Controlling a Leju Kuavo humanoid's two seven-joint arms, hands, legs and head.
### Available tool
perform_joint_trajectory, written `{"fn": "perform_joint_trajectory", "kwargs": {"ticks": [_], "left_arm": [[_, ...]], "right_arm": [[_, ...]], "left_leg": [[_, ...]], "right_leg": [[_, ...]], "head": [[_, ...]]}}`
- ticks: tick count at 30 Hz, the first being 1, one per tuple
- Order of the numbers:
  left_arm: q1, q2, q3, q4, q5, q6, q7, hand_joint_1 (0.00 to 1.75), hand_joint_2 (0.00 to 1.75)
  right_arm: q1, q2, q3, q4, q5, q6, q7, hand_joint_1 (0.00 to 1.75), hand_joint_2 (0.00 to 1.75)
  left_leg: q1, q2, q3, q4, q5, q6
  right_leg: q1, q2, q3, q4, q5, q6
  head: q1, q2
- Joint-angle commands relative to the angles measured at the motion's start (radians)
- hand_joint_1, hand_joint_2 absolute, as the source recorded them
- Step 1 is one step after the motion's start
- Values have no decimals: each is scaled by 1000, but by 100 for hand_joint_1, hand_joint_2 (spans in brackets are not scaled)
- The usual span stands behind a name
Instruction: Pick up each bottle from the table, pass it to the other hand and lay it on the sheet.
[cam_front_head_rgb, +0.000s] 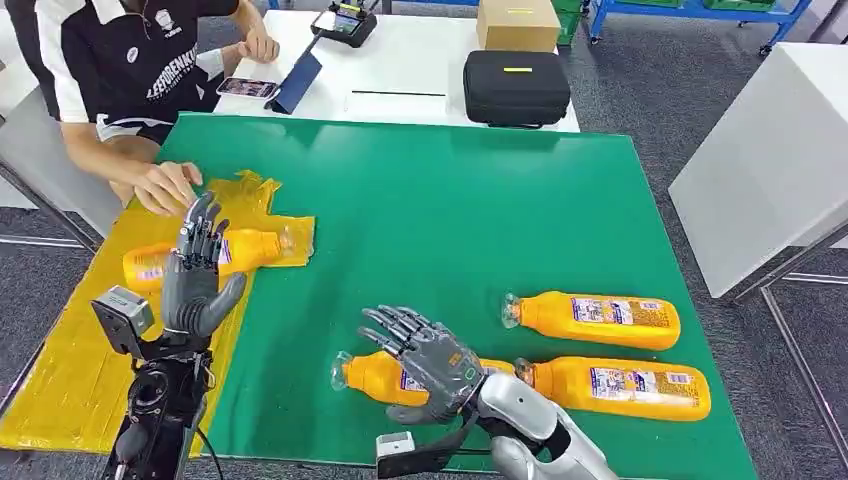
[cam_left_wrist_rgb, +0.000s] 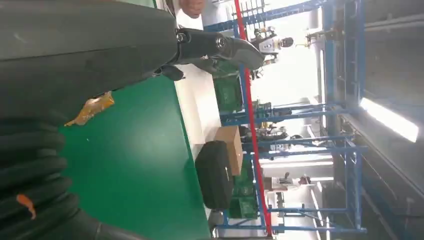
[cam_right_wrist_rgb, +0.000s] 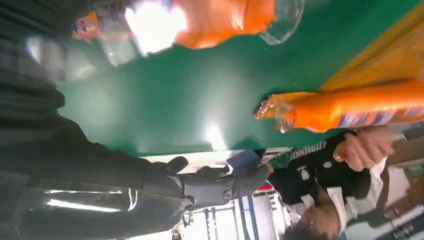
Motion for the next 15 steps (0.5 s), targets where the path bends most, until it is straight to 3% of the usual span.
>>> {"fn": "perform_joint_trajectory", "kwargs": {"ticks": [1, 15], "left_arm": [[-20, 18, 3, 54, 0, -1, 5, 0, 175], [-31, 6, 19, 80, -3, -16, 5, 0, 175]], "right_arm": [[-25, -27, 24, 73, 4, -8, 10, 0, 175], [41, -54, -9, 67, 57, 8, 112, 0, 175]], "left_leg": [[0, 1, 7, -1, -3, -2], [0, 0, 7, -1, -3, -2]], "right_leg": [[0, -1, 6, 0, -3, -2], [0, -2, 7, 0, -4, -2]], "head": [[0, 0], [0, 0]]}}
